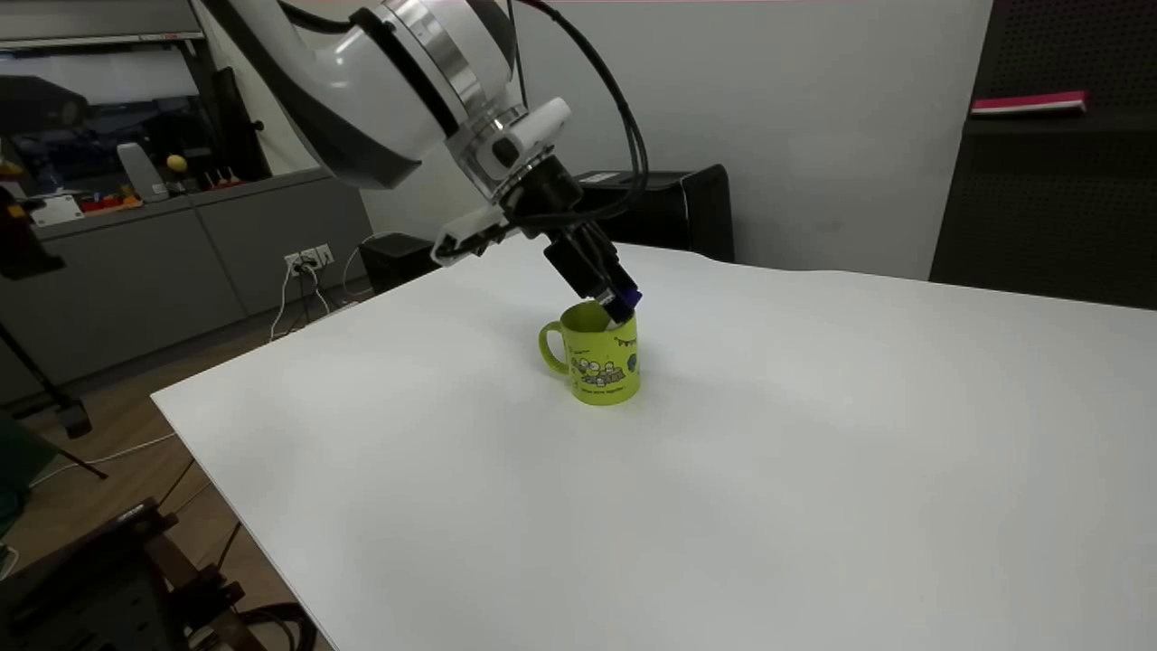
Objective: Pick up the pen and place it in the green cup.
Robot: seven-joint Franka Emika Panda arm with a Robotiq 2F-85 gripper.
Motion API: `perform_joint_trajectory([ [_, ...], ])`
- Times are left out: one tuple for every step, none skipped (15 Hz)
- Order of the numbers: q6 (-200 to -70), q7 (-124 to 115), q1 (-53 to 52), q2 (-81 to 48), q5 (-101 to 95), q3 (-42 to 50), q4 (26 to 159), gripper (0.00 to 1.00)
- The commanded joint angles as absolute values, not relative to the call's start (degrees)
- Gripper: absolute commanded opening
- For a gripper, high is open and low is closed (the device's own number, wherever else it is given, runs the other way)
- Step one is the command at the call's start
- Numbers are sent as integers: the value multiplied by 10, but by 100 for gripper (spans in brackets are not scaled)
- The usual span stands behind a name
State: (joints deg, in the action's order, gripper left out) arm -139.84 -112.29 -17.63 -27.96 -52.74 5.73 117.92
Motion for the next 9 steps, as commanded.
perform_joint_trajectory([
  [-1411,-1062,-127,-232,-488,20,1202,100],
  [-1423,-1023,-109,-224,-458,9,1204,100],
  [-1431,-994,-98,-218,-429,5,1204,100],
  [-1439,-950,-83,-211,-389,-1,1204,100],
  [-1445,-913,-73,-205,-352,-4,1204,100],
  [-1455,-862,-60,-199,-310,-8,1206,100],
  [-1459,-810,-43,-194,-269,-18,1207,100],
  [-1461,-762,-11,-190,-238,-46,1209,100],
  [-1455,-712,26,-188,-213,-82,1210,100],
])
